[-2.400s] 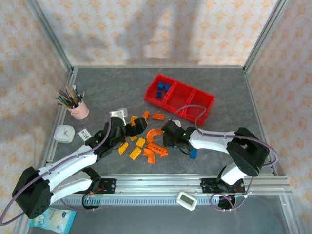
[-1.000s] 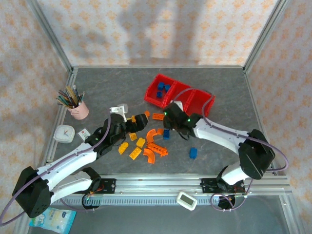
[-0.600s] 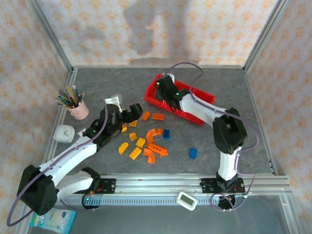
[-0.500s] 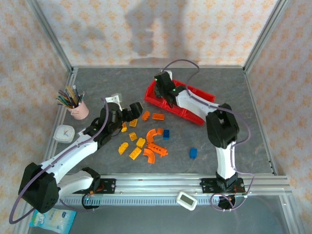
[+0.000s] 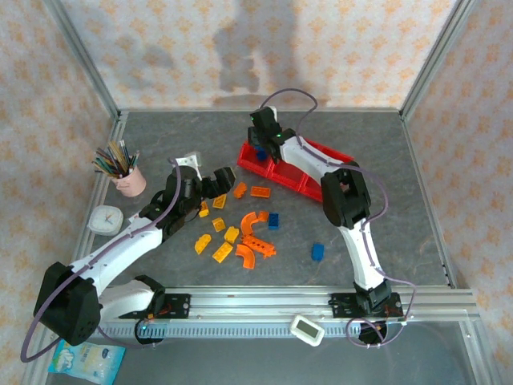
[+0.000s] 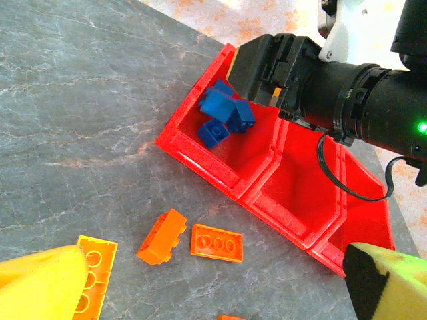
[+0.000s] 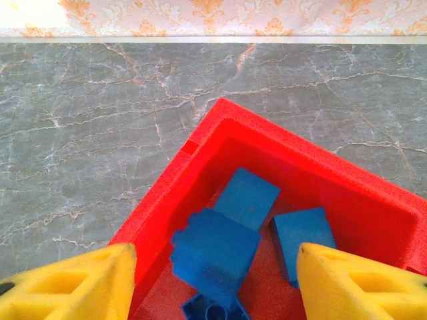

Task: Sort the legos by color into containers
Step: Place the lego in the container, then stand up the lego at the center of the table.

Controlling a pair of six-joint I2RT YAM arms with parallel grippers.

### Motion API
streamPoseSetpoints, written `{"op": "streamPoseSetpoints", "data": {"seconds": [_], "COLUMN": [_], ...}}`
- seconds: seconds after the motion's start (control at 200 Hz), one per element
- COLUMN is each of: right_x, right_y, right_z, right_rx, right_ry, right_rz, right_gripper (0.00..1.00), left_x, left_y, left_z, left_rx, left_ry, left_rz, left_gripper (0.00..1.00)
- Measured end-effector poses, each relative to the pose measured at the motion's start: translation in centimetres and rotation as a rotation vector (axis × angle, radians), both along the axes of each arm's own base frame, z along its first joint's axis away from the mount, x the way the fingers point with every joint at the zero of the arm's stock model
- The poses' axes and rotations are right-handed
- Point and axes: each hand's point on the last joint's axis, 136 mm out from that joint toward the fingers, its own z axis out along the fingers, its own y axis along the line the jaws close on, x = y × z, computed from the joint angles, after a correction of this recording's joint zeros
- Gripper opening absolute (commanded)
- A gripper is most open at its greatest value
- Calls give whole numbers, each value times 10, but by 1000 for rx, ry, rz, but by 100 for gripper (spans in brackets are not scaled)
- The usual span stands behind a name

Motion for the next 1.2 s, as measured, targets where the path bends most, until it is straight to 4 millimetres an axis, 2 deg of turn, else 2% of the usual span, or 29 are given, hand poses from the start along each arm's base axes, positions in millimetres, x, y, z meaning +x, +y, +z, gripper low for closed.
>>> {"op": "streamPoseSetpoints", "data": {"seconds": [0.14,0.365,0.445,0.536,0.601,0.861,0.991,1.096,1.201], "right_x": [-28,-91,-112,-134,-150,-213,-228,-234,-238], "right_y": [-9,-19,-23,-27,-31,-38,-39,-34,-29], "right_z": [1,31,32,20,5,-57,-74,-78,-80], "right_rx": [-11,33,53,60,53,41,50,69,83], "right_ry": [28,30,41,75,112,249,281,282,282], "right_rz": [18,52,57,56,53,50,38,38,41], "right_gripper": [72,76,78,80,80,82,83,83,83], "left_x": [0,-4,-7,-16,-23,-45,-53,-55,-55], "left_y": [-1,-6,-9,-17,-24,-38,-32,-28,-26], "left_z": [0,4,8,11,10,-14,-28,-37,-38], "left_rx": [-2,-23,-32,-41,-47,-50,-57,-57,-57], "left_ry": [2,-2,-12,-22,-20,34,54,72,72], "left_rz": [-3,-32,-42,-71,-93,-131,-109,-88,-78], "left_gripper": [99,99,99,99,99,99,99,99,99]}}
